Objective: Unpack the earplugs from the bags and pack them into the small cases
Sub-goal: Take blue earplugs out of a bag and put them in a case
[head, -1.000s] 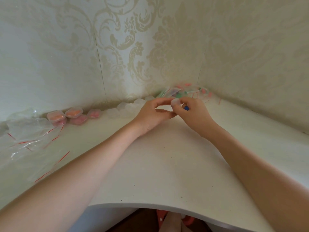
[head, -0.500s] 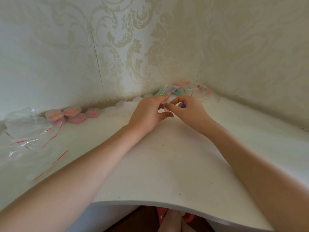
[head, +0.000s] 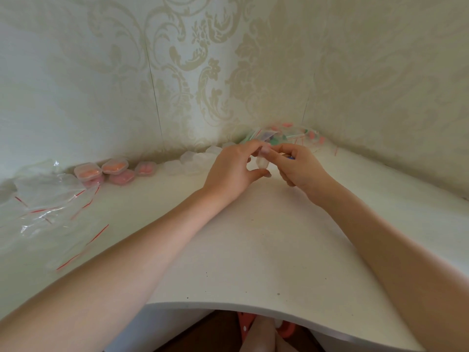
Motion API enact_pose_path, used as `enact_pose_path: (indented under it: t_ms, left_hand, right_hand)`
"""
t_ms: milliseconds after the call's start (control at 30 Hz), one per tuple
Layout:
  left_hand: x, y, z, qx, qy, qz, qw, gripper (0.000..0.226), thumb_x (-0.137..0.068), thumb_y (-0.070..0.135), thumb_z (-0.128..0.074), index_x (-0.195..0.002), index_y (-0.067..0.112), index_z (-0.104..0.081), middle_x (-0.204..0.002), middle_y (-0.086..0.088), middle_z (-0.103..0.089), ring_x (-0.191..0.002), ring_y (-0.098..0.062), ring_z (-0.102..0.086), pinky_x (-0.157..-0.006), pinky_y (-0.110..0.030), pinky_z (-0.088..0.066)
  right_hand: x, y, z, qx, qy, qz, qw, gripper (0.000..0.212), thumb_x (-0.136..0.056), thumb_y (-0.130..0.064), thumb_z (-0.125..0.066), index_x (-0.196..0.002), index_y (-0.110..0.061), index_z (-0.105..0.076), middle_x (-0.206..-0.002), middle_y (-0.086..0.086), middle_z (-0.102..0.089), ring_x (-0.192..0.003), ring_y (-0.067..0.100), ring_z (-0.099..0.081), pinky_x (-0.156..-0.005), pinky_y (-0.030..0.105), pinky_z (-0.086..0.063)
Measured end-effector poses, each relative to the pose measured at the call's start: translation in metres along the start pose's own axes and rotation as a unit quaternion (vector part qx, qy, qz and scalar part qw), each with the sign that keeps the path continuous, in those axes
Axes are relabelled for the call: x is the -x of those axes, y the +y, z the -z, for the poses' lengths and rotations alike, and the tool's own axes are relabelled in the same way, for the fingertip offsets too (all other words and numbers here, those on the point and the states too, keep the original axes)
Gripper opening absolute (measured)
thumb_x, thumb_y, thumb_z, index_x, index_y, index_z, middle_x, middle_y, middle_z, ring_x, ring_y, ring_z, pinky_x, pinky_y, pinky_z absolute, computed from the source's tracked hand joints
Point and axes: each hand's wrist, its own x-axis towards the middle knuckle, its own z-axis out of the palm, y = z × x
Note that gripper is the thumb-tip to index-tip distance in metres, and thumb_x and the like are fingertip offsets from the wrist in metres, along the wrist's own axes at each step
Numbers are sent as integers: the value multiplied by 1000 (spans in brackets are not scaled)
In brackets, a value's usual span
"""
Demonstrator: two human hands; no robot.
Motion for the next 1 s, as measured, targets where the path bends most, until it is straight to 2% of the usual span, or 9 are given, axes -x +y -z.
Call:
enact_pose_path:
  t_ms: [133,300,367,533,633,700,800,900,1000]
  left_hand:
    - [0,5,-3,109,2,54,993,59,-71,21,-82,-125,14,-59,-108,12,-61,-101,0,-58,-80,-14,-52]
    - [0,2,-1,122,33,65,990,30,-75,8,-77,-103,10,-70,-88,19,-63,-84,12,-59,-78,-9,-49]
    - [0,4,1,91,29,46,994,35,-74,8,-78,-107,10,-69,-89,18,-61,-83,6,-59,-80,-9,-48]
    - [1,0,-2,32,8,28,999,41,-74,12,-78,-114,12,-67,-101,2,-69,-95,-18,-64,-90,-33,-51]
    - [2,2,-1,58,6,44,997,39,-76,10,-76,-114,10,-66,-104,-1,-69,-98,-14,-63,-89,-24,-52]
    - [2,8,-1,111,17,71,991,29,-76,8,-76,-103,11,-69,-96,2,-70,-91,-4,-64,-82,-15,-51]
    - [1,11,0,266,13,178,947,6,-79,15,-75,-81,17,-70,-85,1,-73,-83,-5,-68,-79,-19,-54]
    - [-3,9,2,432,-50,278,856,20,-89,25,-65,-81,7,-68,-100,-6,-73,-93,-16,-70,-80,-22,-55]
    - [-4,11,5,506,-41,325,798,24,-93,25,-58,-87,4,-67,-87,-5,-74,-83,-14,-70,-73,-18,-55]
  right_hand:
    - [-1,4,5,12,14,25,1000,12,-82,-44,-69,-87,-32,-67,-55,-2,-32,-48,10,-29,-51,24,-26]
    - [-1,5,2,-1,-5,14,1000,15,-84,-43,-67,-93,-31,-69,-52,-3,-31,-46,12,-27,-46,23,-25]
    - [-2,5,0,2,0,-3,1000,20,-86,-45,-63,-92,-27,-69,-44,-10,-36,-42,10,-31,-42,20,-27]
    - [-2,5,-1,12,-7,-22,1000,20,-93,-35,-58,-90,-19,-70,-40,-14,-37,-39,8,-31,-40,18,-25]
    - [-3,5,3,-11,-6,-36,999,24,-95,-29,-55,-87,-10,-68,-45,-8,-33,-40,10,-27,-43,21,-23]
    - [-3,6,5,4,4,-32,999,19,-93,-27,-57,-81,-19,-69,-43,-11,-34,-40,8,-28,-43,22,-24]
    - [-1,6,7,53,28,15,998,15,-92,-25,-58,-83,-32,-68,-51,-8,-38,-44,6,-30,-48,20,-28]
    - [2,3,6,100,28,90,990,18,-93,-23,-53,-95,-28,-70,-53,1,-39,-47,6,-30,-48,18,-28]
    - [3,2,3,144,42,140,979,19,-92,-42,-53,-92,-33,-70,-52,-1,-37,-49,7,-31,-54,28,-30]
